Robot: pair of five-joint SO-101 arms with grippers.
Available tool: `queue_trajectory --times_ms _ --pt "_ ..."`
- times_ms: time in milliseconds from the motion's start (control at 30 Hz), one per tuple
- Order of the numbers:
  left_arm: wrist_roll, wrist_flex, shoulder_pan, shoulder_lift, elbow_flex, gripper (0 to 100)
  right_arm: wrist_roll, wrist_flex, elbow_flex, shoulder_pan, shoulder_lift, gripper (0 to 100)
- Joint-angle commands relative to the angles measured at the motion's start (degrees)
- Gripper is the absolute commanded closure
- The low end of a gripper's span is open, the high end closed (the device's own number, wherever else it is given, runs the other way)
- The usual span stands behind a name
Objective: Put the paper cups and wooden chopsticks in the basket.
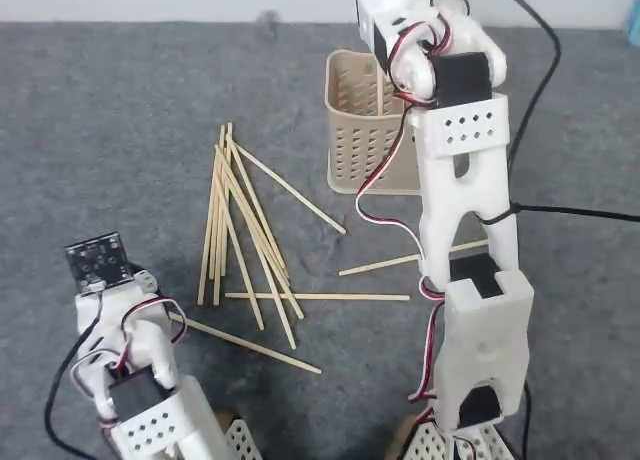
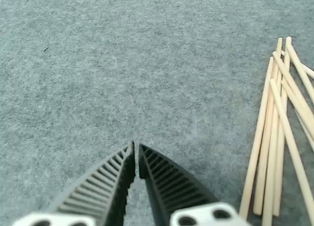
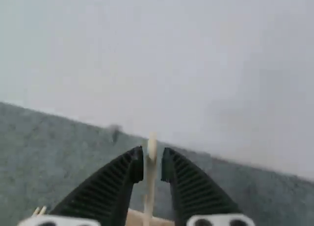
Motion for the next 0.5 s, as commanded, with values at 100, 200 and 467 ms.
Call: queue_trajectory --times_ms 100,200,467 --pt "-0.53 -0.62 0.09 -1.14 -0.31 98 -0.62 7.96 -5.36 0.66 -2.68 91.1" --pt "-0.53 -0.62 0.00 -1.14 -0.31 98 -0.62 14.64 -10.37 0.57 -3.91 90.9" --pt "-0.53 -0.62 0.00 -1.14 -0.31 98 -0.18 35.91 -22.33 2.33 -7.43 91.2"
